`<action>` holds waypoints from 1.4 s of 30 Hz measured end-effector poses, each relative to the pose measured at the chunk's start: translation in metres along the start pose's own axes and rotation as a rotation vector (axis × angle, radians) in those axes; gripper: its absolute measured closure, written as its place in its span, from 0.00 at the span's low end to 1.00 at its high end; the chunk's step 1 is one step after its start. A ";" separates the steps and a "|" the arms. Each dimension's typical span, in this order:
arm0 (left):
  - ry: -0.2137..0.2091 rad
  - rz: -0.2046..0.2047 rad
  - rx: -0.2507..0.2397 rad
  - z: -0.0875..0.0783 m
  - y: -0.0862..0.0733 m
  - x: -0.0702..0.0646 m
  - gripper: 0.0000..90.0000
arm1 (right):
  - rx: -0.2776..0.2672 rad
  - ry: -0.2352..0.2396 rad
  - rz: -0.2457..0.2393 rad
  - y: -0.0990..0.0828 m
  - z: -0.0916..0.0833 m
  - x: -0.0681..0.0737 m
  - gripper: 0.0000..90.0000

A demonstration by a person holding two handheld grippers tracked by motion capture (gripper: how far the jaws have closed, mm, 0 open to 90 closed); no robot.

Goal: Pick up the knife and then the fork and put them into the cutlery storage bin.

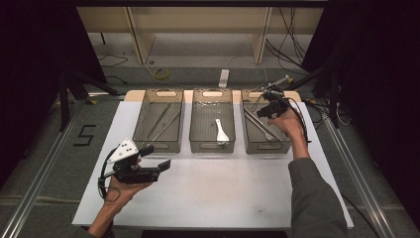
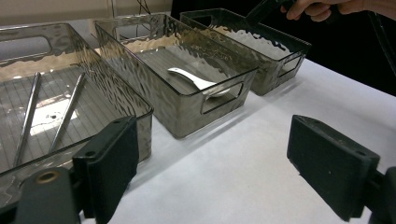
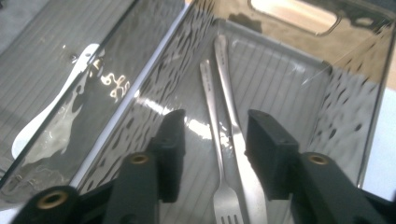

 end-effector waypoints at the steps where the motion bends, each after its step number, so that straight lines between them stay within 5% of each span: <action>1: 0.000 0.001 0.000 0.000 0.000 0.000 0.18 | -0.010 0.008 0.000 0.000 -0.001 0.001 0.61; 10: -0.001 0.002 0.002 0.000 0.000 0.000 0.18 | -0.089 0.097 0.016 0.002 -0.016 0.015 0.49; 28: -0.004 -0.001 0.006 0.001 -0.001 -0.001 0.18 | -0.128 0.167 0.002 -0.011 -0.023 0.038 0.37; 42: -0.009 0.002 0.010 0.001 -0.001 -0.001 0.18 | -0.230 0.207 -0.051 -0.027 -0.044 0.069 0.34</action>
Point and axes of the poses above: each handheld gripper's, and its own axes: z roughly forward along the jaws, y roughly out of its top, x roughly to its left, the point moved 7 cm from there along z, roughly forward along the jaws, and after that the axes turned 4 degrees about z, right-handed, at the moved point
